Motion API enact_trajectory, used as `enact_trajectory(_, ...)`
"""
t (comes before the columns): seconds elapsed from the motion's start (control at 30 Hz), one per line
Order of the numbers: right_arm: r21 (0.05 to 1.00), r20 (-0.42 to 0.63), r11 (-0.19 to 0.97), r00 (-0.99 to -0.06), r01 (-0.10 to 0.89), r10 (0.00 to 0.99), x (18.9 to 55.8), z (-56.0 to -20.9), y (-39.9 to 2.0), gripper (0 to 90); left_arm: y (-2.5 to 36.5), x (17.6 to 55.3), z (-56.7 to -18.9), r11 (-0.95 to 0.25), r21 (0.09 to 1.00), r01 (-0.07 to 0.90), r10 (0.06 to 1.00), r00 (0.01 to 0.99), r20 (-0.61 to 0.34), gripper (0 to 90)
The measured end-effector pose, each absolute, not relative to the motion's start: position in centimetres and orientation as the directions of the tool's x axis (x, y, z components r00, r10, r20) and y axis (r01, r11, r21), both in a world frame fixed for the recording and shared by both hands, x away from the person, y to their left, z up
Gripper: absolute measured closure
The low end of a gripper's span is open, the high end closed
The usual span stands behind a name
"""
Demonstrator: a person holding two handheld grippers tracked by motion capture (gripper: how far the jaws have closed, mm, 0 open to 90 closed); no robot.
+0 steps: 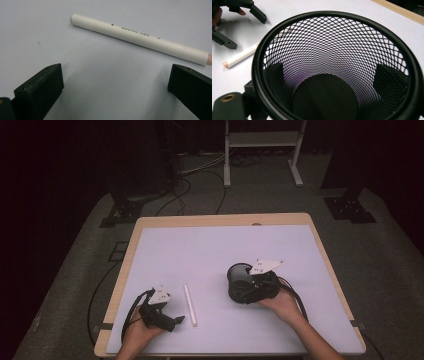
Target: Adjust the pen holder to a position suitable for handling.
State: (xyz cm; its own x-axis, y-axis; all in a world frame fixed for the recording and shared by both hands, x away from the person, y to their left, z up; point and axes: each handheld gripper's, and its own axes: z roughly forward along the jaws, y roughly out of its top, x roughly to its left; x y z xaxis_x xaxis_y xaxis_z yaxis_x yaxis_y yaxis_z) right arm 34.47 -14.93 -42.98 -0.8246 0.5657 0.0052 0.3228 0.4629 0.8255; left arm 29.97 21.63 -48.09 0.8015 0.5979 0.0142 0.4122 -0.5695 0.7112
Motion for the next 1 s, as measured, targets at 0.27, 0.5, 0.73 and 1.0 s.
enact_trajectory(0.27,0.827,0.006,0.462,-0.826,0.321,0.563,35.1,-43.2,-14.0,9.3,21.6,30.0,-48.1,-0.567,0.713,0.413,0.599,0.801,0.012,0.0)
enact_trajectory(0.5,0.826,0.011,0.461,-0.829,0.323,0.559,35.6,-43.3,-13.4,9.3,21.6,30.0,-48.1,-0.567,0.713,0.413,0.599,0.800,0.012,0.0)
enact_trajectory(0.73,0.820,0.015,0.469,-0.833,0.327,0.554,36.0,-43.7,-12.5,9.3,21.6,30.0,-48.1,-0.567,0.713,0.413,0.599,0.801,0.012,0.0)
enact_trajectory(1.0,0.818,0.019,0.473,-0.836,0.329,0.549,36.5,-44.0,-11.7,9.2,21.6,30.0,-48.1,-0.570,0.711,0.412,0.597,0.802,0.014,0.0)
